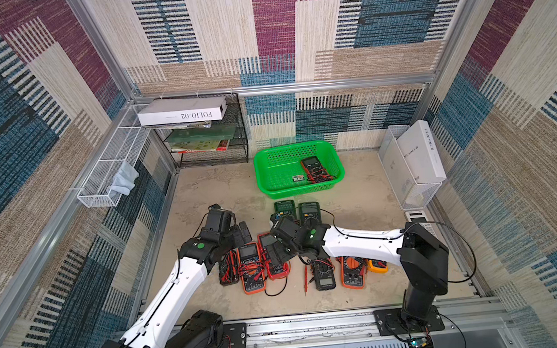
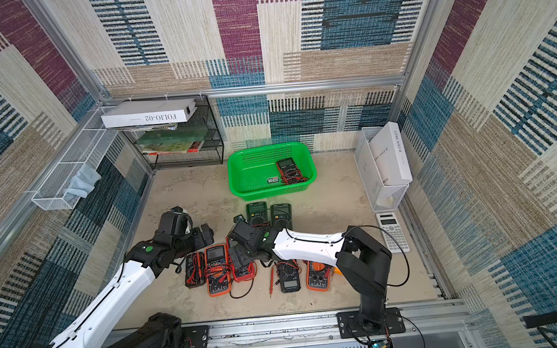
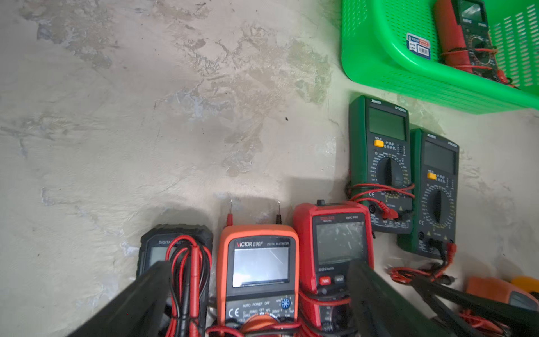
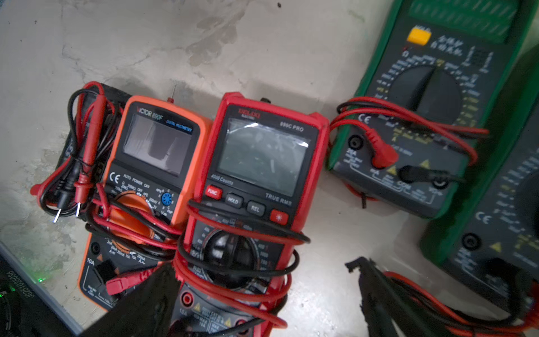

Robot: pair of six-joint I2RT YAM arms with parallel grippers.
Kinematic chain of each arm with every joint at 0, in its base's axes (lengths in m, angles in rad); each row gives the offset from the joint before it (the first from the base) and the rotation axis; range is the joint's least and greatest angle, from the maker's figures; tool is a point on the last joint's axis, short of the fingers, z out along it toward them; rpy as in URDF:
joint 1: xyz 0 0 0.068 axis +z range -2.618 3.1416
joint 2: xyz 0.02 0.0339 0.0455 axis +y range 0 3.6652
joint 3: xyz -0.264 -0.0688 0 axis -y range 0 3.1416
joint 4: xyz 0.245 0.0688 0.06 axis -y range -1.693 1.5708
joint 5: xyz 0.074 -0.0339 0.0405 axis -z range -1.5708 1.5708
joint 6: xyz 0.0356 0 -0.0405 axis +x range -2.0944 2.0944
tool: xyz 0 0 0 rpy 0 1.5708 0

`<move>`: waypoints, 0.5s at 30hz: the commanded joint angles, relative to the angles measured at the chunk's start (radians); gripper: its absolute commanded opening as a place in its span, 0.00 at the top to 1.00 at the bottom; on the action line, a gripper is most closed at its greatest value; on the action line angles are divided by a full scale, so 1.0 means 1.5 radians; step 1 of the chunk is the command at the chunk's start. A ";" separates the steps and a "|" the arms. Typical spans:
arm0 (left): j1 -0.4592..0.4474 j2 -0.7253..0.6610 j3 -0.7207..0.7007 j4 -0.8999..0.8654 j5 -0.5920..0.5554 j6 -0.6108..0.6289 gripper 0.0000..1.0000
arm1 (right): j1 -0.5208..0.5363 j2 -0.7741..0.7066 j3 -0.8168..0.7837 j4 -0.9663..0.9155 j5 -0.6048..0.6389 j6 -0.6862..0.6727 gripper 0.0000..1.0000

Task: Put the multimeter into the basket
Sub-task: Pick up the multimeter from the center of the board.

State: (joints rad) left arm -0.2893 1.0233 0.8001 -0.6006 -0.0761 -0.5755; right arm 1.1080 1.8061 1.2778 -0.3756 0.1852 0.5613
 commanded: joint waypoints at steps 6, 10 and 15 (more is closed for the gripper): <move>0.017 -0.007 -0.007 -0.004 0.033 0.012 0.01 | 0.025 0.030 0.024 -0.016 -0.009 0.027 0.01; 0.020 -0.011 -0.012 -0.004 0.032 0.014 0.01 | 0.034 0.047 0.034 -0.020 -0.011 0.029 0.00; 0.022 -0.014 -0.016 0.000 0.036 0.013 0.01 | 0.036 0.065 0.037 -0.020 -0.011 0.031 0.00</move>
State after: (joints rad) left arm -0.2584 1.0065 0.7761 -0.6010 -0.0292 -0.5678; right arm 1.1599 1.8927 1.3273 -0.3912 0.1707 0.5972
